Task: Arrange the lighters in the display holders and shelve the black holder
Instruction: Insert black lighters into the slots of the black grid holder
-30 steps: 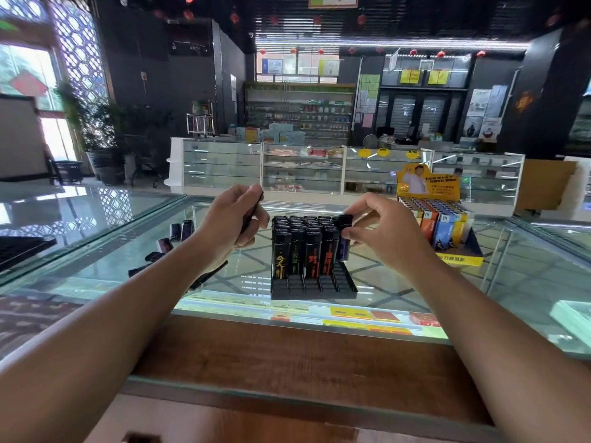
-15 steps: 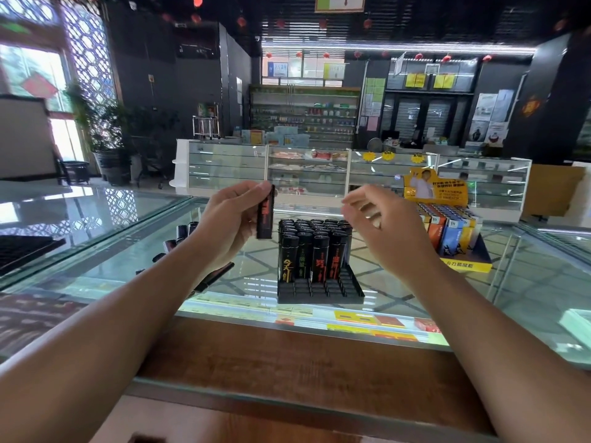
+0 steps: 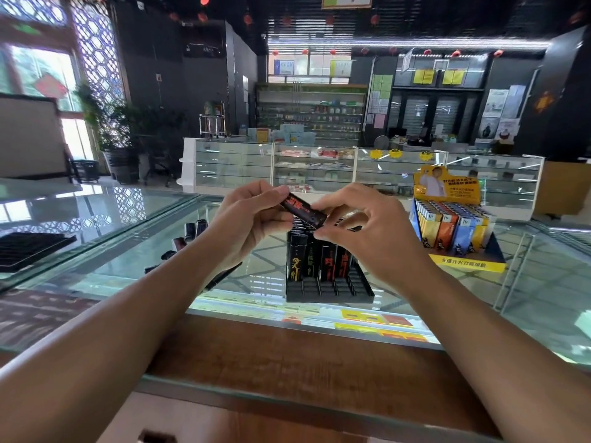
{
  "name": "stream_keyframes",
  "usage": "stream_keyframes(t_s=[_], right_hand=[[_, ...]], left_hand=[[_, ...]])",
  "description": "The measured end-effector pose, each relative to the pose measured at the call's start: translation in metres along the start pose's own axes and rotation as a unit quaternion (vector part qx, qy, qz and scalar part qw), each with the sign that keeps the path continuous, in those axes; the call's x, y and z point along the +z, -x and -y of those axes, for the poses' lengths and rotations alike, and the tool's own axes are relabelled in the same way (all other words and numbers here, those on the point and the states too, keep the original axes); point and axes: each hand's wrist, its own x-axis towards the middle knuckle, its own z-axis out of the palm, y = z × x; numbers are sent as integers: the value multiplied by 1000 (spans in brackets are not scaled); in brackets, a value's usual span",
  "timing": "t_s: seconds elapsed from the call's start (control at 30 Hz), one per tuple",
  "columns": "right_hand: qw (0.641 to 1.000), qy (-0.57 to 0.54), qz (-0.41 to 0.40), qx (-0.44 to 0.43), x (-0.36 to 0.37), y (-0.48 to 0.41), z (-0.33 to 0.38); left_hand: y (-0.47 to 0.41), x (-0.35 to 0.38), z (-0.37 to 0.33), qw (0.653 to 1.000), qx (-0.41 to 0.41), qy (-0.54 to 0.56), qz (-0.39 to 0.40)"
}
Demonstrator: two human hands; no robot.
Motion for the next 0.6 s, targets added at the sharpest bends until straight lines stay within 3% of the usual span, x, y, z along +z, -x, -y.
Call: stream_keyframes(t_s=[0.17,0.3,0.47,0.53,0.6], right_hand=[[997,8,-59,-57,2,-1,-1],[990,-61,-122,-33,-2,-3,1],[989,-65,-134,-10,-17,-4,-4],[993,-29,-113,-9,-26,-4,-9],[997,33,-67,-10,-33,-4,-15]], left_hand=[[3,2,3,985,31,-170,1],[2,2,6,962,65,-265,-21],[-4,-7,11,938,65,-334,-60],[-5,-11,16,914,79,-394,-58],[-4,-14,19,867,95,-486,-53]])
